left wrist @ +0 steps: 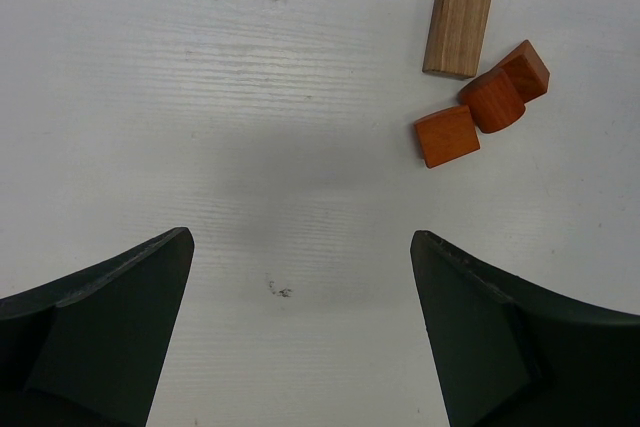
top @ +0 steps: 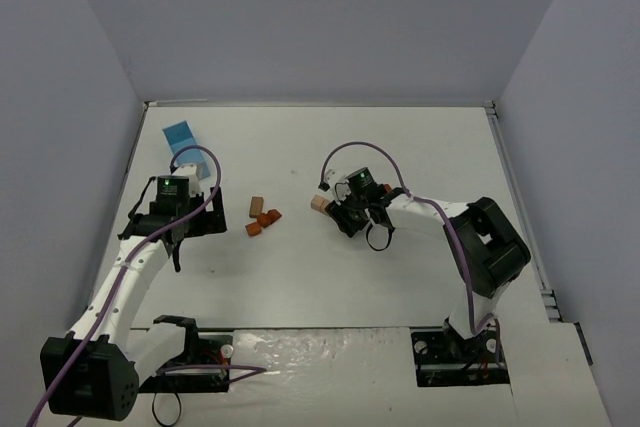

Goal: Build the wood block tower

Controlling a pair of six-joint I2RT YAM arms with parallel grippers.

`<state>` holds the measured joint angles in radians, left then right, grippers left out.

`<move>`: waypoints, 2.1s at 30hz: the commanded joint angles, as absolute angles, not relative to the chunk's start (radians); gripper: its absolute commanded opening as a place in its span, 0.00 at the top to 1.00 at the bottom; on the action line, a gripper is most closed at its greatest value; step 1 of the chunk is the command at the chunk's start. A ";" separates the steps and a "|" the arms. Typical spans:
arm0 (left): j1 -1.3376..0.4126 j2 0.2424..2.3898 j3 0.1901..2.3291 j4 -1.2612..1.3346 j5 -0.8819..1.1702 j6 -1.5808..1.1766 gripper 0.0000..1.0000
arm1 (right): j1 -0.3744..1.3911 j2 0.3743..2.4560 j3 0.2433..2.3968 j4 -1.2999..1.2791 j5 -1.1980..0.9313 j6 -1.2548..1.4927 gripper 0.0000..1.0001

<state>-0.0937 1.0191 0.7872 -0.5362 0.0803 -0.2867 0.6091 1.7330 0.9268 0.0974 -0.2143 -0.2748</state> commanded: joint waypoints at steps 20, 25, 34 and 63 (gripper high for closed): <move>-0.094 1.026 0.807 -0.488 0.075 -0.270 0.12 | 0.606 1.711 1.053 -0.030 -0.169 -0.189 0.50; -0.095 1.026 0.807 -0.487 0.074 -0.270 0.12 | 0.606 1.727 1.062 -0.034 -0.175 -0.193 0.56; -0.095 1.025 0.807 -0.486 0.075 -0.270 0.12 | 0.606 1.746 1.065 -0.044 -0.184 -0.198 0.58; -0.095 1.024 0.808 -0.485 0.081 -0.268 0.12 | 0.609 1.828 1.139 -0.046 -0.208 -0.281 0.84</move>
<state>-0.0937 1.0241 0.7872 -0.5327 0.0811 -0.2863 0.6094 1.8229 1.1044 -0.0524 -0.1929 -0.2612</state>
